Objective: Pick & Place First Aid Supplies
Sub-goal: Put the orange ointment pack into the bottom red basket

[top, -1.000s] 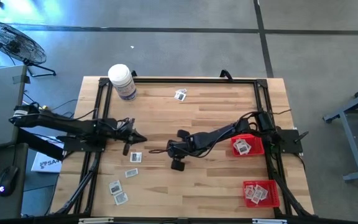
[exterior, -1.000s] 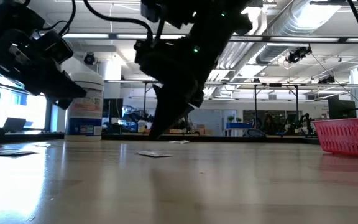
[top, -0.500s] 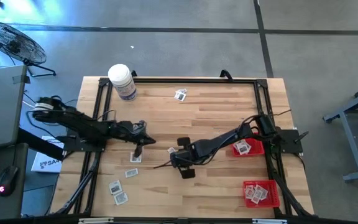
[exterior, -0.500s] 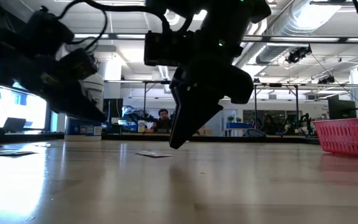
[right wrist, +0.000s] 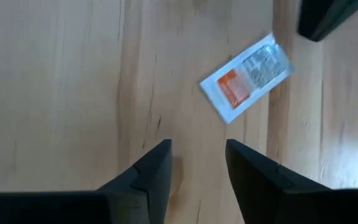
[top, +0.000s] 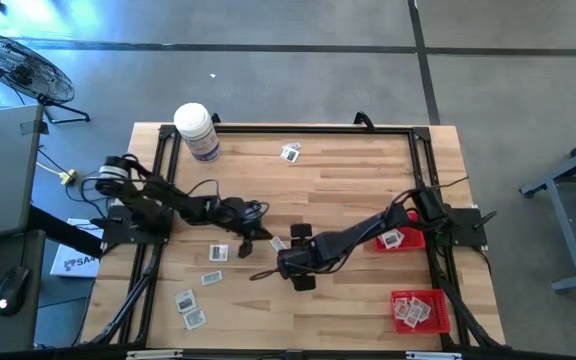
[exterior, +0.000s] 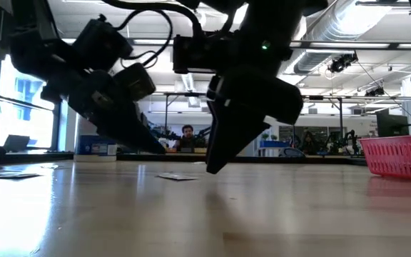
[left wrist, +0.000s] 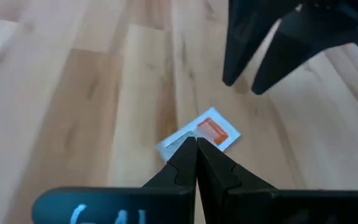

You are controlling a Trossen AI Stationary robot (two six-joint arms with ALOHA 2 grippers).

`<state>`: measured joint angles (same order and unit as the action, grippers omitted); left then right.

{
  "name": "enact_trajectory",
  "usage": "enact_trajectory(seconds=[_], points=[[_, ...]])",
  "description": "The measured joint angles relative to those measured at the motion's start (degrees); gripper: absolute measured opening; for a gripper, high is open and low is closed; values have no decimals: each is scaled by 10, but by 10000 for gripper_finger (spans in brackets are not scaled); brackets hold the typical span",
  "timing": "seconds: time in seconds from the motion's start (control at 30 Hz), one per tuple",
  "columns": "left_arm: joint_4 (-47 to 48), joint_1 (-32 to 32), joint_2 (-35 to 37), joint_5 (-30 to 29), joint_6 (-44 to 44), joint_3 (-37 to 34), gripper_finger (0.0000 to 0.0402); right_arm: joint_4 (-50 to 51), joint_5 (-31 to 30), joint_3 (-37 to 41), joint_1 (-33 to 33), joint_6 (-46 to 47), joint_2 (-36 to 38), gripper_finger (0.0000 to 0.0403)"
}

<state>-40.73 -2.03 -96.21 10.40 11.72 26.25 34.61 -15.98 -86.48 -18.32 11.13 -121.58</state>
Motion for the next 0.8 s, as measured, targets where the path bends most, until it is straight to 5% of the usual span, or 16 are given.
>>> enact_trajectory(seconds=[0.37, 0.8], points=[[-1, -33, -85, 4, -40, 38, 0, -8, -1, 0, -6, -7, 0, 156], [67, -33, -46, 68, -10, 53, 0, -114, -7, 9, 0, -34, 1, 204]])
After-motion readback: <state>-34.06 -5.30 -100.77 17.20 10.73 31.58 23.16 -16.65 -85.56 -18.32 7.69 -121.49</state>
